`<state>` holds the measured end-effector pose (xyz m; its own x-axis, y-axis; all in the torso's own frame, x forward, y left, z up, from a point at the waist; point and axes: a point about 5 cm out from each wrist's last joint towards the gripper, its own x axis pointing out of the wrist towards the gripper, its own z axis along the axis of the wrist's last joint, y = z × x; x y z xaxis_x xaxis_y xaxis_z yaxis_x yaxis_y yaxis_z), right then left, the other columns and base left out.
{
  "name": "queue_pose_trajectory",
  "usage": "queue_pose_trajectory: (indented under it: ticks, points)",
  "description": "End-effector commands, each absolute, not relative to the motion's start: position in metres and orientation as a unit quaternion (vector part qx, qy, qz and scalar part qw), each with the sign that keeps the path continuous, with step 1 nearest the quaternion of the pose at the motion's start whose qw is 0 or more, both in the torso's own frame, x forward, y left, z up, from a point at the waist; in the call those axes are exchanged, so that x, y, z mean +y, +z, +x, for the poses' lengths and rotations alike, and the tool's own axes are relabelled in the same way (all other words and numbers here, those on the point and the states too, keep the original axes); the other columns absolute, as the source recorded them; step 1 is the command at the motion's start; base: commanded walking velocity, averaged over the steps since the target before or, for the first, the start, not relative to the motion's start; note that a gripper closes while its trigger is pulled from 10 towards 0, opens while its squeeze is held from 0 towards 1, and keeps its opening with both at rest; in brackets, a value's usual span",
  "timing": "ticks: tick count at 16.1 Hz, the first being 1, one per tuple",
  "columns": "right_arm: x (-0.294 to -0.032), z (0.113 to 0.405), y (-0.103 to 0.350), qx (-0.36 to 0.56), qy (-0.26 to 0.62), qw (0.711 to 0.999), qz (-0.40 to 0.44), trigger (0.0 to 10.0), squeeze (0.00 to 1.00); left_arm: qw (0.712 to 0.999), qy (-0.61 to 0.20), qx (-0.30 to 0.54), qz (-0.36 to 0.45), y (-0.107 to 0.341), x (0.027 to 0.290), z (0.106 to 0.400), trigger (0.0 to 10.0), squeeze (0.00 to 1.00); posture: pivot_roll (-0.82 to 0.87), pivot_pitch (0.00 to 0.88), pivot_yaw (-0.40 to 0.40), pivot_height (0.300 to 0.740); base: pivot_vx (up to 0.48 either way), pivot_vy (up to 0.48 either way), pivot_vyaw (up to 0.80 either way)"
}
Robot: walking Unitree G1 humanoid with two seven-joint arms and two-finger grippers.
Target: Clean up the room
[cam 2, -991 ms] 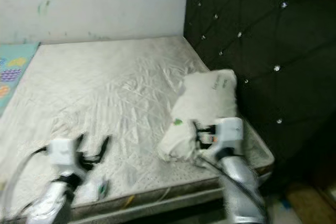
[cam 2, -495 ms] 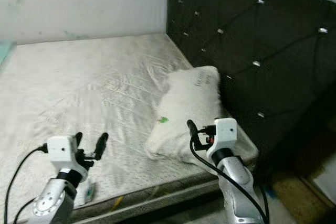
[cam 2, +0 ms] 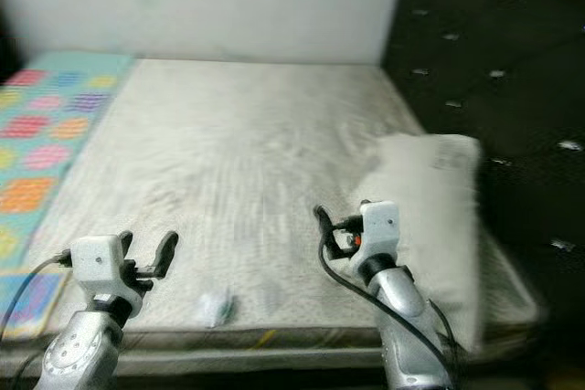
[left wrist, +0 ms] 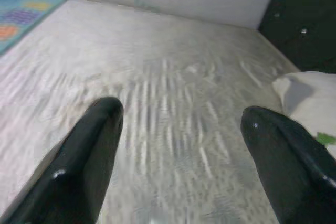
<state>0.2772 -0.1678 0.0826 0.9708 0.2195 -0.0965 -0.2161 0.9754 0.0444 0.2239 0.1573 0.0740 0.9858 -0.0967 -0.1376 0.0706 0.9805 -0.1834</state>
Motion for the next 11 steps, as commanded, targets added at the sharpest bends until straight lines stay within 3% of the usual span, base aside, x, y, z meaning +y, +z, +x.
queue_pose_trajectory:
  ticks: [1, 2, 8, 10, 11]
  points:
    - [-0.167, 0.280, 0.088, 0.041, 0.110, 0.993, 0.028, 10.0, 0.00, 0.993, -0.040, 0.074, -0.082, 0.075, 0.161, 0.224, 10.0, 0.00, -0.11, 0.014, -0.046, 0.740, 0.000, 0.428, 0.00]
    - [-0.167, 0.280, 0.088, 0.041, 0.111, 0.993, 0.022, 10.0, 0.00, 0.993, -0.039, 0.074, -0.082, 0.075, 0.161, 0.224, 10.0, 0.00, -0.11, 0.014, -0.046, 0.740, 0.000, 0.390, 0.00]
    - [-0.168, 0.285, 0.087, 0.057, 0.100, 0.993, 0.039, 10.0, 0.00, 0.995, -0.016, 0.075, -0.068, 0.076, 0.163, 0.225, 10.0, 0.00, -0.10, 0.004, -0.055, 0.740, 0.000, 0.000, 0.00]
    - [-0.165, 0.288, 0.088, 0.059, 0.091, 0.994, 0.004, 10.0, 0.00, 0.987, -0.092, 0.074, -0.105, 0.080, 0.153, 0.229, 10.0, 0.00, -0.10, 0.004, -0.063, 0.740, 0.000, 0.000, 0.00]
    - [-0.163, 0.289, 0.087, 0.057, 0.083, 0.995, -0.016, 10.0, 0.00, 0.989, -0.102, 0.067, -0.087, 0.082, 0.150, 0.231, 10.0, 0.00, -0.10, 0.003, -0.063, 0.740, 0.000, 0.000, 0.00]
